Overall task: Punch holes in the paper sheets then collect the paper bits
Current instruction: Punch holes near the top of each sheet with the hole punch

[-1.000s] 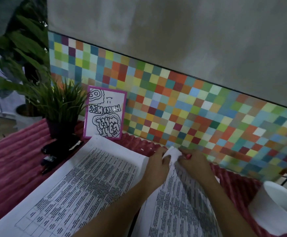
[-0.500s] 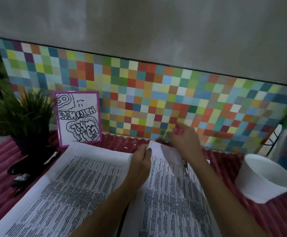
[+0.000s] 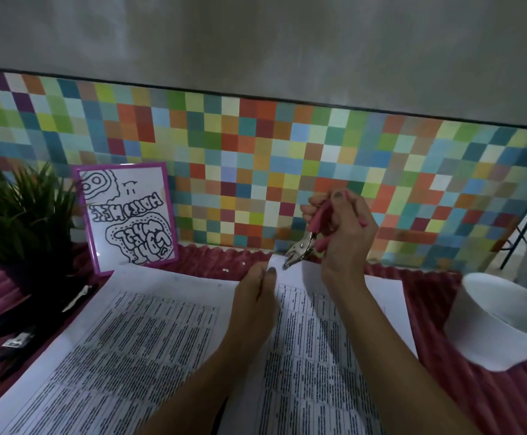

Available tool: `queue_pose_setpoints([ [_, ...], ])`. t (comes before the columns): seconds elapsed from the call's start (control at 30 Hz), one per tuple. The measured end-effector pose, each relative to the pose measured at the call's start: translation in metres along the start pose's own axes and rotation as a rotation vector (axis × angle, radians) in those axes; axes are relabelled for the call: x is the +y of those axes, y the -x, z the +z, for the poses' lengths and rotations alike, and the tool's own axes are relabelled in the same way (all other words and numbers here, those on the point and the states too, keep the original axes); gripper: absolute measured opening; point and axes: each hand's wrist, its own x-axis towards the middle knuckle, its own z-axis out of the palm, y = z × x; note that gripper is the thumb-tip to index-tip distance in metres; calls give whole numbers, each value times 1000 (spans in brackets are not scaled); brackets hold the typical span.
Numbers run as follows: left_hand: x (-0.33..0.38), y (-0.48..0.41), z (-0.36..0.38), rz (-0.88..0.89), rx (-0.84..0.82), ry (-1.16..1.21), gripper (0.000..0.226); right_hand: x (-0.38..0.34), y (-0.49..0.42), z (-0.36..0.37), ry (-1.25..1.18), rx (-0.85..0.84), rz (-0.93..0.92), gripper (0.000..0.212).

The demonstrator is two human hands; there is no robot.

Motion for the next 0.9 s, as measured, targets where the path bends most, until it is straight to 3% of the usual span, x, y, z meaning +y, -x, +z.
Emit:
queue_pose_setpoints([
  [0.33,1,3,1,28,17,1,26,11,-9,11,22,-67,-20,19],
  [0.9,4,5,0,11,9,-39,16,21,-12,11,10,114,-28,35],
])
